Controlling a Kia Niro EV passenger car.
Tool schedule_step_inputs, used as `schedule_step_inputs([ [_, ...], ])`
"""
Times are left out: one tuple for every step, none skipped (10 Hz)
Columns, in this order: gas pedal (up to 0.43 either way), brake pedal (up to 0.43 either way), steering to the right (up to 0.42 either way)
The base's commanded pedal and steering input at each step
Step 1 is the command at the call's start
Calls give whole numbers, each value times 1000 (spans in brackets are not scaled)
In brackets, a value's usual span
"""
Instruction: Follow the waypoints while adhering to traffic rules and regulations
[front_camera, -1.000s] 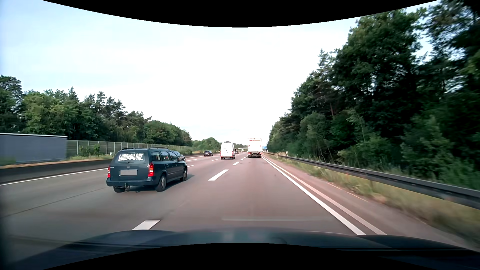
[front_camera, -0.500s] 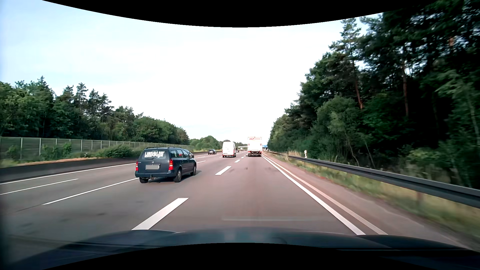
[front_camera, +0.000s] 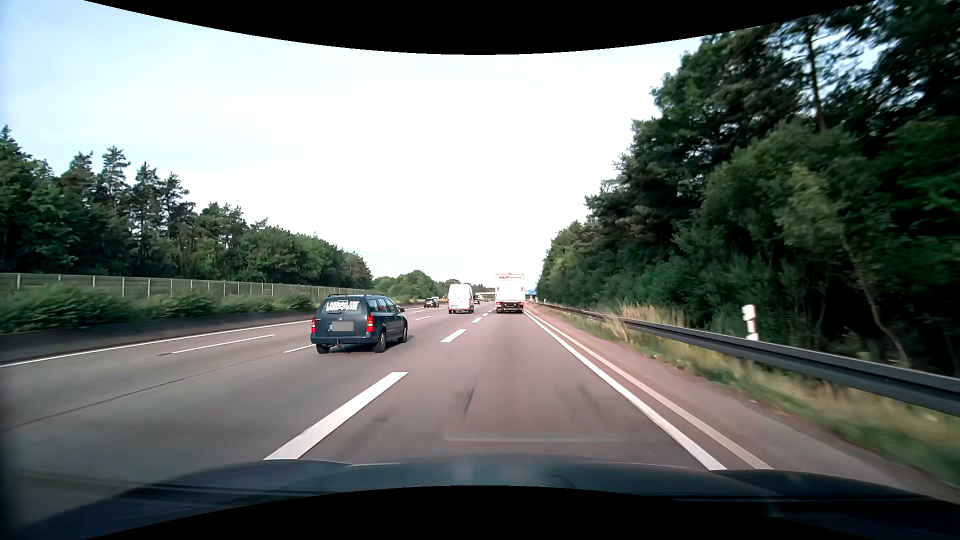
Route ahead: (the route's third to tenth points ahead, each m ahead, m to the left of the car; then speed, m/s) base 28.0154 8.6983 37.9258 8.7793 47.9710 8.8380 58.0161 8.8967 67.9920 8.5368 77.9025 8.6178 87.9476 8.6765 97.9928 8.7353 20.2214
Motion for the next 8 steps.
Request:
schedule_step_inputs([
  [0, 0, -4],
  [0, 0, -4],
  [0, 0, -4],
  [0, 0, -4],
  [0, 0, -4],
  [0, 0, -4],
  [0, 0, -4],
  [0, 0, -4],
])
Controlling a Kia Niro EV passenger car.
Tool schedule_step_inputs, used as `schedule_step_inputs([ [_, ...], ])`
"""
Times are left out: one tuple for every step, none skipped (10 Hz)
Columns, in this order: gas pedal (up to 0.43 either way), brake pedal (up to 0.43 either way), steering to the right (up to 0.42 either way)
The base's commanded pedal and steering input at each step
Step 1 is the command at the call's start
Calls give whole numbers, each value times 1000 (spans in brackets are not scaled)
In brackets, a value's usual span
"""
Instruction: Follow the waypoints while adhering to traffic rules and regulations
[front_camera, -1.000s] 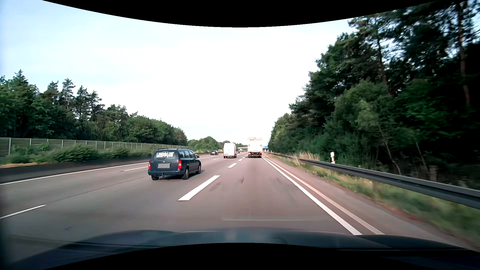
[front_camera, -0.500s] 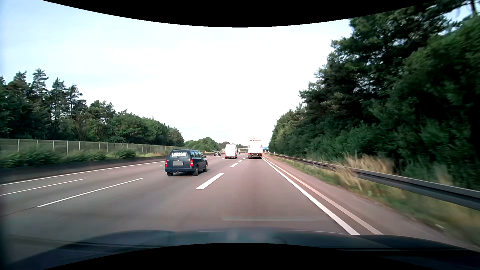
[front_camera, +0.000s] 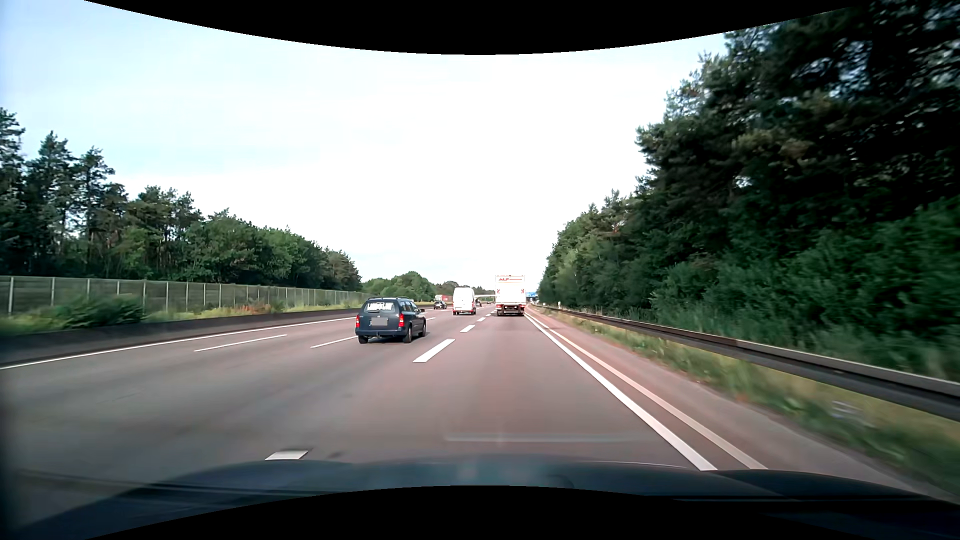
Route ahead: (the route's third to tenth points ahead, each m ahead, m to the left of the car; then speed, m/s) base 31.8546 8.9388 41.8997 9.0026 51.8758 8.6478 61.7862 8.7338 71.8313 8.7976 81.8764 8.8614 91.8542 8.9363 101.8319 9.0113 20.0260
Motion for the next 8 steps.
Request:
schedule_step_inputs([
  [0, 0, -4],
  [0, 0, -4],
  [0, 0, -4],
  [0, 0, -3],
  [8, 0, -4],
  [20, 0, -4],
  [28, 0, -4],
  [28, 0, -4],
])
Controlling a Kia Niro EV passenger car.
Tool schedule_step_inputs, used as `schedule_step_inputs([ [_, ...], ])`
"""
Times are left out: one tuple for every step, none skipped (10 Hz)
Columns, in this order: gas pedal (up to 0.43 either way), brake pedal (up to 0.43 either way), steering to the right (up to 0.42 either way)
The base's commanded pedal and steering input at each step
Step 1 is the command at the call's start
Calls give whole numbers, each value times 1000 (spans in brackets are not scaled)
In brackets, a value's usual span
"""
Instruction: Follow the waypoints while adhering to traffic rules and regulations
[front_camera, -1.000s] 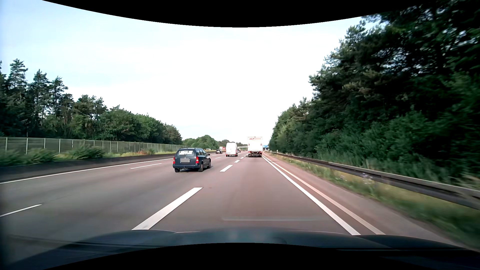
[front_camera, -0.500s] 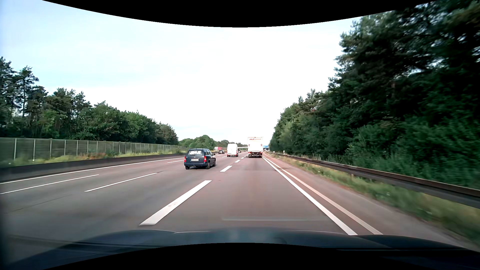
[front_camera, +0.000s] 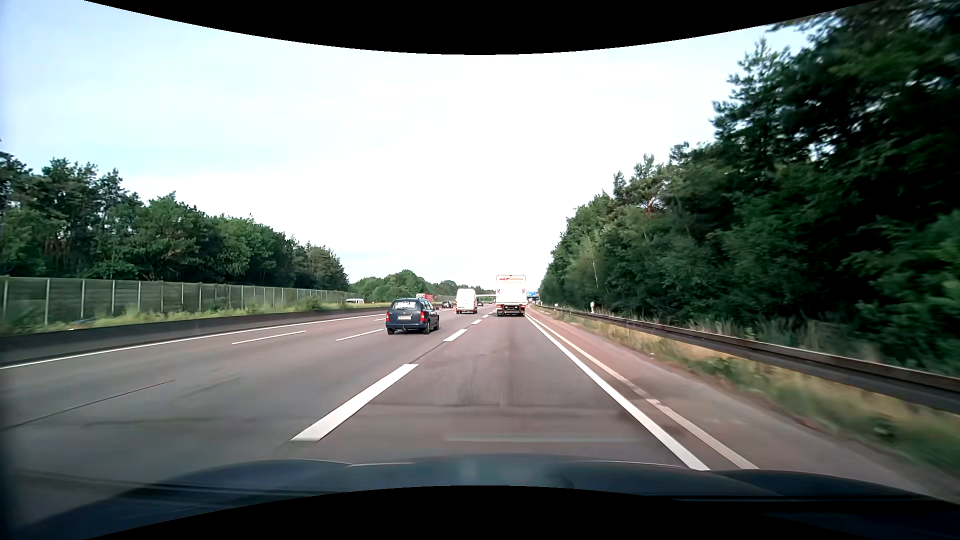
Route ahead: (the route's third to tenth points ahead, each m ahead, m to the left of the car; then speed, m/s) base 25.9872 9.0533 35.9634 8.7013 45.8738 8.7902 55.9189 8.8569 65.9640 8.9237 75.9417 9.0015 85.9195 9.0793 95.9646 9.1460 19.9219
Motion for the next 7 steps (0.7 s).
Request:
schedule_step_inputs([
  [39, 0, -4],
  [39, 0, -4],
  [39, 0, -4],
  [47, 0, -3],
  [59, 0, -3],
  [59, 0, -4],
  [67, 0, -4],
])
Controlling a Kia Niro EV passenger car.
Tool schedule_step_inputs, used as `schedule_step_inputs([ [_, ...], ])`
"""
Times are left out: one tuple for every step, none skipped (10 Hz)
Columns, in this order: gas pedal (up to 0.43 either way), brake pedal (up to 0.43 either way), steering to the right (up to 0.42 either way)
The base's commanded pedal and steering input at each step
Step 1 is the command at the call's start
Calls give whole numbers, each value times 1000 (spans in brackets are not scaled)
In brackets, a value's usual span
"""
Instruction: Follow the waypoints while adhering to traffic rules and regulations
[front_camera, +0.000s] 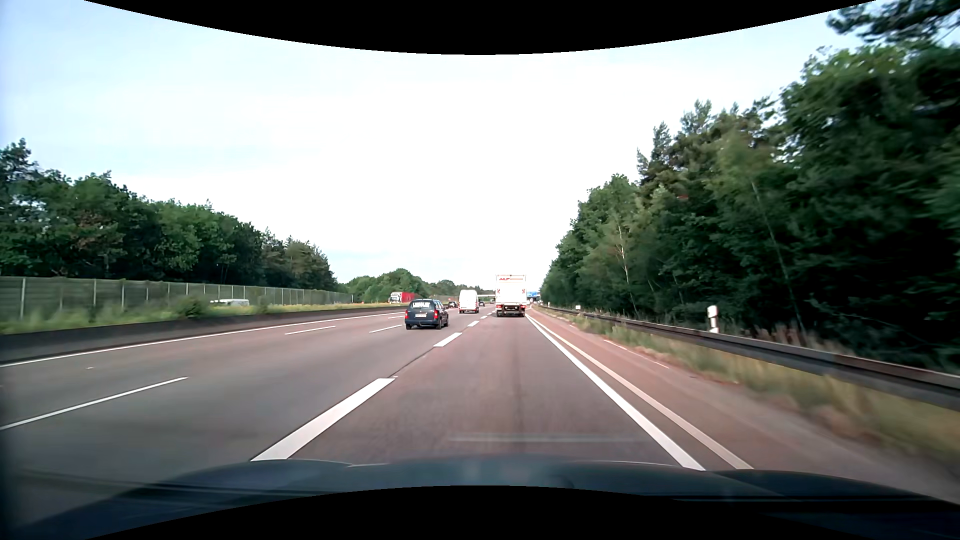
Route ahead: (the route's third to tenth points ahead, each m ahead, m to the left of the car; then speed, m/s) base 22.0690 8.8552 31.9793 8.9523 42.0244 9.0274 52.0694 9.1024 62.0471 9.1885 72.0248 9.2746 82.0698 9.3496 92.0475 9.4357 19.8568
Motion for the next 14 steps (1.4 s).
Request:
schedule_step_inputs([
  [67, 0, -3],
  [67, 0, -3],
  [67, 0, -3],
  [79, 0, -3],
  [79, 0, -3],
  [87, 0, -3],
  [87, 0, -3],
  [87, 0, -3],
  [87, 0, -3],
  [87, 0, -3],
  [87, 0, -3],
  [87, 0, -3],
  [87, 0, -3],
  [87, 0, -3],
])
